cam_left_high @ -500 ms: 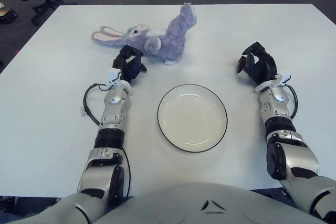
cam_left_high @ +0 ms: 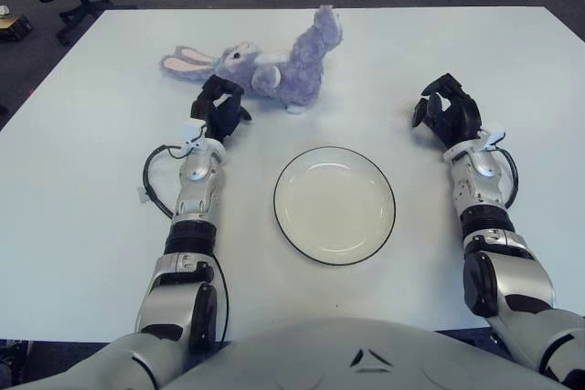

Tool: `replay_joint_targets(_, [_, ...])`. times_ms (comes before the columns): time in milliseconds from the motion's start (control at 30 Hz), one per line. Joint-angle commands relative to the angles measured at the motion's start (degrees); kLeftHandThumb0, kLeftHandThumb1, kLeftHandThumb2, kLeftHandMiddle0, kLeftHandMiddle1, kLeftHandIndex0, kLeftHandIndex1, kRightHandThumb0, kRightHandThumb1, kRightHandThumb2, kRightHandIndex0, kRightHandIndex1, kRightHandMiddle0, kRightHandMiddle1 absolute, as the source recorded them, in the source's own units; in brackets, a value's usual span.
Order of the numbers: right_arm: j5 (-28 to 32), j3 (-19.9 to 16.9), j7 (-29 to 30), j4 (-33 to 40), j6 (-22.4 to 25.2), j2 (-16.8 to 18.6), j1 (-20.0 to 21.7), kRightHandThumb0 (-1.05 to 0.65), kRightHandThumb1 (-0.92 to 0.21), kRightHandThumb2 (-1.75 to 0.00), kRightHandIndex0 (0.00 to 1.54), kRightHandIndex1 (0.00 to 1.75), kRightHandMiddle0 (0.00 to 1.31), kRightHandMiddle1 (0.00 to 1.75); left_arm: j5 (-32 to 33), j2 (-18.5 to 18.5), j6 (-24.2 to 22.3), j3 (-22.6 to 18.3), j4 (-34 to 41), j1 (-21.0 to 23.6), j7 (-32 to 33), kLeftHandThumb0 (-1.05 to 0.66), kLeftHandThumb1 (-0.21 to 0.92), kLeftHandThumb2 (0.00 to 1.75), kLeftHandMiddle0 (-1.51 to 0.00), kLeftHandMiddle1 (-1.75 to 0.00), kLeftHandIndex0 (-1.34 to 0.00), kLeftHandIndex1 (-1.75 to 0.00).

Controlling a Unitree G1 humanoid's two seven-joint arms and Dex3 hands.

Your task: Put the doll into the plate.

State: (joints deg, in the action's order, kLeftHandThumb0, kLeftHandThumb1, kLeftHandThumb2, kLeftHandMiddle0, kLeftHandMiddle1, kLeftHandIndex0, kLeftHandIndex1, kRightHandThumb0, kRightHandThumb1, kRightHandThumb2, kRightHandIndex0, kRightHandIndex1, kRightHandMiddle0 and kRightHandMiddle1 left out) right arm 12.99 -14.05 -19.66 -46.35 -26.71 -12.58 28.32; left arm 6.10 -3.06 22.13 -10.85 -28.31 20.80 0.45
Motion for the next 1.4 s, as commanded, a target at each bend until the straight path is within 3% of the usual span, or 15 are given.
replay_joint_targets(0, [-0.3,0.4,0.9,-0.8,1.2,2.0,-2.9,-0.38,-0.69,-0.83,0.88,1.75,0.35,1.75,-4.5,0.1,11.3,0.0,-5.3,-2.6,3.8,-0.28,0.91,0.30,-0.76,-1.75,-0.44,-1.65])
replay_joint_targets(200, [-0.4,0.6,1.1,-0.4,1.5,1.9,-3.1,-0.38,-0.69,-0.82,0.88,1.75,0.35,1.75,-9.5,-0.7,18.3,0.5,-9.7,-1.6,8.9,-0.35,0.91,0.33,-0.67,-1.75,-0.42,-1.54])
replay_joint_targets(400, [-0.4,0.7,1.2,-0.1,1.6,1.9,-3.2,-0.38,-0.69,-0.82,0.88,1.75,0.34,1.75,-11.6,-1.3,21.4,1.0,-12.5,-0.8,11.8,-0.35,0.91,0.32,-0.63,-1.75,-0.42,-1.53])
replay_joint_targets(433, [-0.4,0.7,1.3,-0.2,1.6,1.8,-3.2,-0.38,-0.69,-0.82,0.88,1.75,0.34,1.75,-15.1,-2.4,25.1,1.5,-14.5,-0.3,14.7,-0.35,0.92,0.32,-0.61,-1.75,-0.42,-1.53])
replay_joint_targets(533, [-0.6,0.7,1.3,-0.3,1.6,1.7,-3.1,-0.38,-0.69,-0.82,0.88,1.75,0.34,1.75,-21.6,-5.0,32.5,2.8,-18.8,1.1,20.8,-0.12,0.82,0.46,-0.52,-1.64,-0.43,-1.37])
replay_joint_targets(700, [-0.6,0.8,1.4,-0.4,1.6,1.7,-3.0,-0.38,-0.69,-0.82,0.88,1.75,0.35,1.75,-28.5,-7.8,39.1,4.3,-24.2,3.6,28.8,-0.02,0.78,0.51,-0.48,-1.59,-0.43,-1.31])
replay_joint_targets(867, [-0.6,0.8,1.4,-0.3,1.6,1.7,-3.0,-0.38,-0.69,-0.83,0.88,1.75,0.35,1.75,-31.4,-8.8,41.3,5.6,-27.4,4.9,33.6,-0.01,0.78,0.52,-0.47,-1.59,-0.43,-1.31])
replay_joint_targets(933, [-0.8,0.8,1.5,-0.6,1.7,1.6,-2.7,-0.38,-0.69,-0.83,0.88,1.75,0.35,1.75,-41.6,-12.8,39.7,7.6,-24.3,6.6,43.9,0.00,0.78,0.52,-0.47,-1.59,-0.44,-1.30])
replay_joint_targets(1000, [-0.8,0.9,1.5,-0.7,1.8,1.5,-2.6,-0.38,-0.69,-0.83,0.88,1.75,0.35,1.75,-47.8,-15.1,37.8,9.3,-22.2,7.5,50.4,0.00,0.77,0.53,-0.47,-1.58,-0.45,-1.29])
replay_joint_targets(1367, [-0.9,1.0,1.6,-0.9,1.7,1.6,-2.6,-0.38,-0.69,-0.82,0.88,1.75,0.35,1.75,-54.6,-18.1,34.5,15.7,-23.6,9.5,62.9,0.00,0.81,0.42,-0.48,-1.54,-0.51,-1.22])
